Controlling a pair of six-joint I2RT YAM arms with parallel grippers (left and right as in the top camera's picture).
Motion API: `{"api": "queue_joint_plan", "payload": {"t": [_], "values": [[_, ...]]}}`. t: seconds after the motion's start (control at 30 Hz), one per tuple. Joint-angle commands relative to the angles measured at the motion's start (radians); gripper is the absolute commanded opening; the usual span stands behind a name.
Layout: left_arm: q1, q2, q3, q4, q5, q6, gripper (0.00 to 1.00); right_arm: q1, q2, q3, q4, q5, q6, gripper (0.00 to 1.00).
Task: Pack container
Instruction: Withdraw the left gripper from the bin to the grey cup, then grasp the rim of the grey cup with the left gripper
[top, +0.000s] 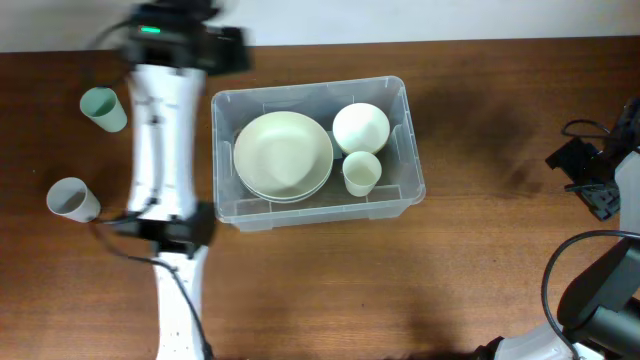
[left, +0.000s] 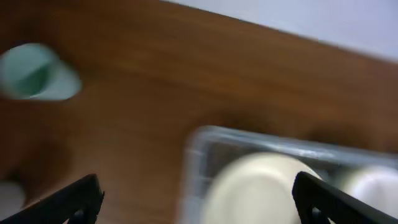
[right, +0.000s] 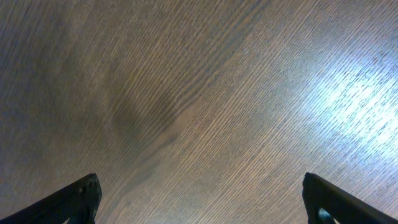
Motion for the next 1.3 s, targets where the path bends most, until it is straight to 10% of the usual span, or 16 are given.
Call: {"api": "queue_joint_plan", "payload": {"t": [0.0,0.7,1.27], "values": [[0.196,-0.046,-0.034,-0.005,0.107,-0.045,0.99,0.003,-0.006,-0.001,0.0,0.004,0.005,0.99],[0.544,-0.046,-0.468,-0.004,0.021,-0.023,0.99,0.003,-0.006,-0.001,0.0,0.004,0.005,0.99],[0.579,-0.046,-0.746,0.087,0.018,-0.05,0.99,0.003,-0.006,-0.001,0.0,0.004,0.005,0.99]]}}
